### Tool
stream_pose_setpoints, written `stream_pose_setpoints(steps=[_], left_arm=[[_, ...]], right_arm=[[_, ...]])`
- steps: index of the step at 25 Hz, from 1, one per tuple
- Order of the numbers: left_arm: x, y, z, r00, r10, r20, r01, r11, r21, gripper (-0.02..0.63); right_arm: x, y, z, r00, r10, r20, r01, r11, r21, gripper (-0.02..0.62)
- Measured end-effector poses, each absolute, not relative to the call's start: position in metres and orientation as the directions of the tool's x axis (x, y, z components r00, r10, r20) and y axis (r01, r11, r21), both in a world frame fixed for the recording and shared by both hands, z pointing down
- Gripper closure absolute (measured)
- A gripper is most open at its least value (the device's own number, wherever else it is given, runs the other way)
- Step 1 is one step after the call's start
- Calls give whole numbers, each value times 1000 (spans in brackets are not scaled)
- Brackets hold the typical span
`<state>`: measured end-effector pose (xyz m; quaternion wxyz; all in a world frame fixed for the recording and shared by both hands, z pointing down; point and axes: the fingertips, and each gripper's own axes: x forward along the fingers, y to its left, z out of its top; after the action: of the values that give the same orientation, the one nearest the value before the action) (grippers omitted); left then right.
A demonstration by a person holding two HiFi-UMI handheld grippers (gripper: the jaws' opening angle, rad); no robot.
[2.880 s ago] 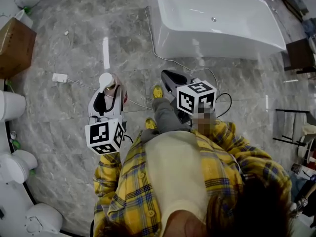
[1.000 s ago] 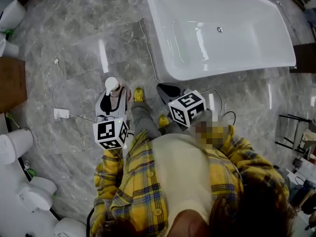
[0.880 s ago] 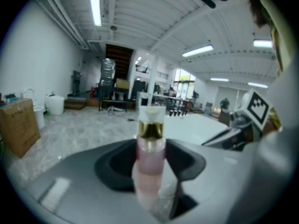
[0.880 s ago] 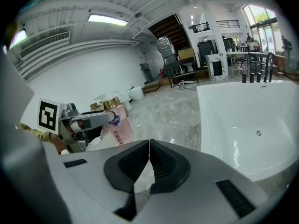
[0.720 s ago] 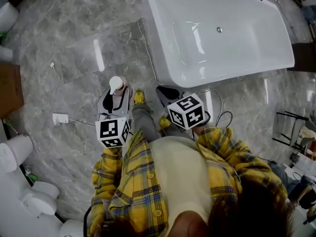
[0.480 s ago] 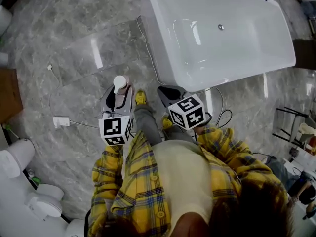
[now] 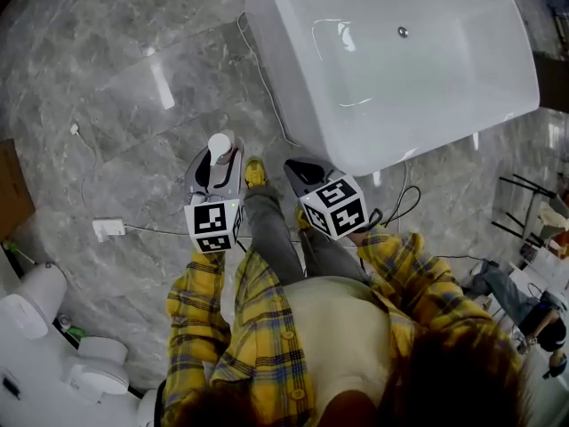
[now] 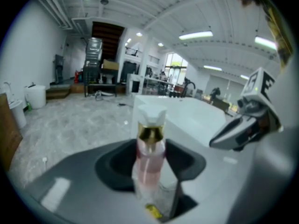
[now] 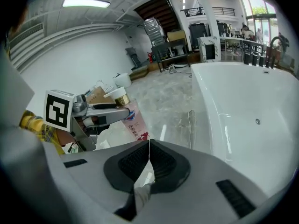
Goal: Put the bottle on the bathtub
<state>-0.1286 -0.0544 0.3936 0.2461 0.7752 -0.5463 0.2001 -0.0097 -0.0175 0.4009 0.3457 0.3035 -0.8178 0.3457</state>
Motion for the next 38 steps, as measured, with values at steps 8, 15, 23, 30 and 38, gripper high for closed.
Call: stream_pose_setpoints(steps=[8,15,23,30,38], left_arm=[[-122,-76,459,339,-706,622,-936,-320,147,408],[-113,-90,526,332,-680,654,-935,-328,134,408],[-104,-98,596,334,-642,690,-927,-355,119,410],[-98,-101,652,341,-596,727,-914,-391,108,410],[-92,-110,712,320,-574,754,-916,-391,91,411]], right_arm=[[-16,-17,457,-552,-207,808,-752,542,-375,581],[-19,-24,509,-542,-183,820,-754,538,-378,581],[-9,-27,567,-515,-164,841,-783,490,-384,581],[-4,-11,612,-492,-123,862,-796,464,-389,581],[-3,-2,655,-475,-90,876,-800,459,-387,581]])
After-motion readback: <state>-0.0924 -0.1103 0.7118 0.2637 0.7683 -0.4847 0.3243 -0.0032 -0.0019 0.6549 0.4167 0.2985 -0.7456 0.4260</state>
